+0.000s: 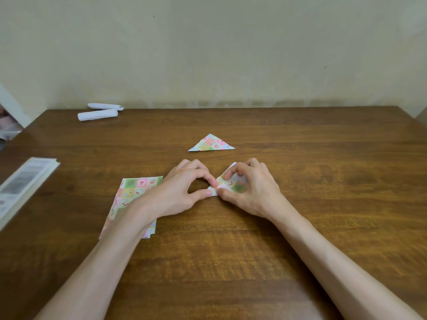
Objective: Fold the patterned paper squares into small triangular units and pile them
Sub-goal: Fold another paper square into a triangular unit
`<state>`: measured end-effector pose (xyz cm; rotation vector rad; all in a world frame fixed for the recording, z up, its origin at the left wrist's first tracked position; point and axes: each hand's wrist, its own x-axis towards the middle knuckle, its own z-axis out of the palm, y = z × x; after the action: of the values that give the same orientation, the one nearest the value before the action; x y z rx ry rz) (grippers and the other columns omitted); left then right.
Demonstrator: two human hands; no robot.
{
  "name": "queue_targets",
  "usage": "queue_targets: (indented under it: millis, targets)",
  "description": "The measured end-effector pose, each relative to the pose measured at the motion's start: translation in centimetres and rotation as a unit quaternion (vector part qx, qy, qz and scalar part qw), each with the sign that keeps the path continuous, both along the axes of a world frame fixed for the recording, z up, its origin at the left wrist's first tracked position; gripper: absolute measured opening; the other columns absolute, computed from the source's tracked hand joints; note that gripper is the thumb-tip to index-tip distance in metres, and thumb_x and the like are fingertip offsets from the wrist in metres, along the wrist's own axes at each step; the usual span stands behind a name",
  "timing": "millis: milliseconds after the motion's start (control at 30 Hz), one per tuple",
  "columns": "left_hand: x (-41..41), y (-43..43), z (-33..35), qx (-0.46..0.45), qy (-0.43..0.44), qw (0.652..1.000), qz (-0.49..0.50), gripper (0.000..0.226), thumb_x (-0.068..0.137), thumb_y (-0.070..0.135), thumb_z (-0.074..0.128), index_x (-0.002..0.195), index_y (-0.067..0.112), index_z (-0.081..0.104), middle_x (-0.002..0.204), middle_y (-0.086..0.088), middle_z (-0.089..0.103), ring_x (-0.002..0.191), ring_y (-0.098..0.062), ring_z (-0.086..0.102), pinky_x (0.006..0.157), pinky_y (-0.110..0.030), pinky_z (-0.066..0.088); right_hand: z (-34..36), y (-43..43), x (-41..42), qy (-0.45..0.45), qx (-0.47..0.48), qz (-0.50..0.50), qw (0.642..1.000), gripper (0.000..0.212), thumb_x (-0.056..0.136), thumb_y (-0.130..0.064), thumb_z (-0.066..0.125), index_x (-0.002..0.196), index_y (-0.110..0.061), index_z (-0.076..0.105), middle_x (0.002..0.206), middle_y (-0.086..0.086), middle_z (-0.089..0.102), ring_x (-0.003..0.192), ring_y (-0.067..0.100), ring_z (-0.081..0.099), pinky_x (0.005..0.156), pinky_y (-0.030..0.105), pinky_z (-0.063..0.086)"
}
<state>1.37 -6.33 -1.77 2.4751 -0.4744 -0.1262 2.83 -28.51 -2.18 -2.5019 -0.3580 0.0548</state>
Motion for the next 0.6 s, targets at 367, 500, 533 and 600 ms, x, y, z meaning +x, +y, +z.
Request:
queue_targets:
  millis: [367,500,533,600]
  targets:
    - [-0.2,-1.1,-0.1,-0.005,-0.044,0.999,-0.005,0.011,0.096,0.040,0.070,0.107,0.040,0.071,0.111,0.023,0.054,0.120,-0.002,0.043,0.105,-0.028,0.036,0.3,-0.8,0.1,0.029,0.066,0.029,0.997,0.030,0.077,-0.049,0.083,0.103,-0.044,0.072,0.107,-0.015,0.048,0.109,0.010,0.046,0.100,0.035,0.045]
    - [-0.2,-1.2,-0.1,-0.010,-0.051,0.998,-0.026,0.014,0.099,0.032,0.068,0.110,0.040,0.071,0.115,0.022,0.054,0.124,-0.003,0.042,0.109,-0.030,0.033,0.6,-1.4,0.4,0.058,0.082,0.043,0.994,0.027,0.082,-0.036,0.084,0.106,-0.041,0.072,0.112,-0.011,0.050,0.112,0.012,0.048,0.098,0.027,0.043]
    - [-0.2,-1.2,-0.2,-0.011,-0.050,0.998,-0.027,0.014,0.099,0.030,0.068,0.109,0.040,0.071,0.115,0.022,0.055,0.125,-0.003,0.042,0.110,-0.031,0.033,0.6,-1.5,0.4,0.062,0.088,0.046,0.993,0.028,0.083,-0.033,0.083,0.107,-0.041,0.072,0.113,-0.010,0.050,0.112,0.011,0.049,0.097,0.026,0.042]
    - [-0.1,-1.2,-0.3,-0.013,-0.052,0.998,-0.034,0.015,0.099,0.029,0.068,0.109,0.040,0.071,0.117,0.023,0.055,0.127,-0.004,0.042,0.112,-0.034,0.034,0.6,-1.5,0.5,0.059,0.090,0.049,0.993,0.030,0.084,-0.030,0.082,0.111,-0.038,0.072,0.113,-0.009,0.050,0.111,0.011,0.048,0.097,0.025,0.041]
